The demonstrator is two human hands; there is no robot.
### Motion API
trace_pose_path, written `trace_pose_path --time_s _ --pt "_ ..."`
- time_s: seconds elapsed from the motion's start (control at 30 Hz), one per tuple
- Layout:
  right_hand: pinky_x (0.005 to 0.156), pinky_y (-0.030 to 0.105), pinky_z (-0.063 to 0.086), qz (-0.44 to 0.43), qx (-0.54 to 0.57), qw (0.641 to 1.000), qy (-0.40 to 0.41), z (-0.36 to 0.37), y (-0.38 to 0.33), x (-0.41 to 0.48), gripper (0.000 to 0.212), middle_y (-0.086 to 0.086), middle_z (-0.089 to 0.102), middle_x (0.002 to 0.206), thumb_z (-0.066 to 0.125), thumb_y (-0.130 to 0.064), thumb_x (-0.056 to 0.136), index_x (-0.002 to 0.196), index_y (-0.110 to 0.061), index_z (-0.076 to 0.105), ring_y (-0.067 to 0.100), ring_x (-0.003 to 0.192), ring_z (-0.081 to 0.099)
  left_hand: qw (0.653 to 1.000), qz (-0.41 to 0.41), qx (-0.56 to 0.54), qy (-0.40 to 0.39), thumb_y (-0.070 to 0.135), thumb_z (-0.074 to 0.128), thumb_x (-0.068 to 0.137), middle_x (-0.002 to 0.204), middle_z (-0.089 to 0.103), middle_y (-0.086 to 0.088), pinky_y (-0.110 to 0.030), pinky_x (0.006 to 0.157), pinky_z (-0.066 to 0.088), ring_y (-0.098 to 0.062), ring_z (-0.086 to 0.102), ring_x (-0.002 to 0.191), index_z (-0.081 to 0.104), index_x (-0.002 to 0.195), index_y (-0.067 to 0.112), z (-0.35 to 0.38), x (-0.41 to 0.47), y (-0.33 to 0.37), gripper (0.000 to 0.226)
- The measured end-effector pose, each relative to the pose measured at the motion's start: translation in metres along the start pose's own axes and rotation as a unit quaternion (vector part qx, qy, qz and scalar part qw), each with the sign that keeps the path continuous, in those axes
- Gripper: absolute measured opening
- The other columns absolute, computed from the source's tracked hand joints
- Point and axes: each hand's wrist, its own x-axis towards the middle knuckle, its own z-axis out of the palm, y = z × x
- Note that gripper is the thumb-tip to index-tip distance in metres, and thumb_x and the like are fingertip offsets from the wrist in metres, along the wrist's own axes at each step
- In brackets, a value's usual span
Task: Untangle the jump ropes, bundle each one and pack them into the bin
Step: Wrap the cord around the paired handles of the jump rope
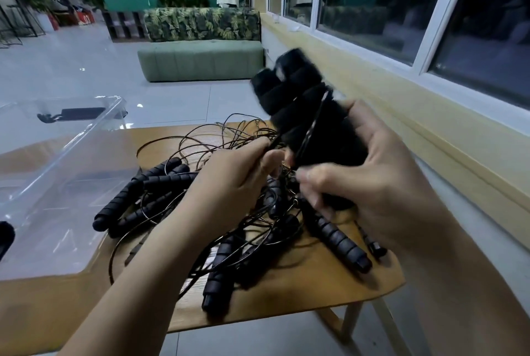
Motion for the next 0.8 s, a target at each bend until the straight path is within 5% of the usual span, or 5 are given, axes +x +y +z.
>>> trace_pose_path --time_s 0.17,0.3,0.43,0.6,0.8 --pt "0.053 0.042 0.052 -0.055 -0.096 0.966 0.233 -0.013 0.003 0.013 0.058 0.013 0.074 0.084 0.076 0.008 0.086 0.128 -0.016 0.043 0.036 0.059 0.064 0.999 -0.019 0.039 -0.013 0.051 0.046 0.109 0.059 0.056 0.007 -0.033 0.051 0.041 -0.01 0.05 0.051 0.059 0.087 0.03 -0.001 -0.004 -0.006 0.033" --pt "0.058 0.027 0.055 0.007 -0.339 0.89 0.305 -0.013 0.021 0.021 0.061 -0.01 0.069 0.089 0.079 -0.013 0.086 0.123 -0.035 0.036 0.005 0.067 0.069 0.998 0.027 0.055 0.002 0.042 0.058 0.107 0.063 0.052 0.008 -0.029 0.055 0.037 -0.01 0.047 0.058 0.061 0.086 0.025 -0.011 -0.006 0.006 0.027" --pt "0.055 0.031 0.041 0.106 -0.468 0.861 0.166 -0.007 0.025 0.024 0.061 -0.013 0.061 0.085 0.075 -0.014 0.086 0.122 -0.041 0.033 0.005 0.071 0.059 0.996 0.058 0.061 0.021 0.037 0.06 0.103 0.07 0.058 0.014 -0.024 0.062 0.041 -0.004 0.054 0.069 0.07 0.095 0.021 -0.019 -0.005 0.015 0.02" --pt "0.057 0.026 0.048 0.187 -0.507 0.835 -0.105 -0.02 -0.002 0.009 0.062 -0.011 0.07 0.084 0.08 -0.019 0.075 0.12 -0.048 0.05 0.004 0.071 0.065 0.993 0.101 0.036 0.045 0.025 0.07 0.101 0.088 0.066 0.019 -0.022 0.074 0.045 -0.006 0.063 0.084 0.075 0.099 0.016 -0.029 -0.005 0.012 0.011" --pt "0.047 0.03 0.049 0.238 -0.161 0.904 -0.318 -0.036 -0.035 -0.002 0.061 0.016 0.076 0.092 0.075 0.021 0.08 0.123 -0.021 0.064 0.031 0.06 0.065 0.99 0.136 -0.019 0.037 0.029 0.068 0.099 0.087 0.064 0.016 -0.019 0.075 0.043 -0.012 0.064 0.086 0.076 0.093 0.016 -0.037 -0.006 0.023 0.016"
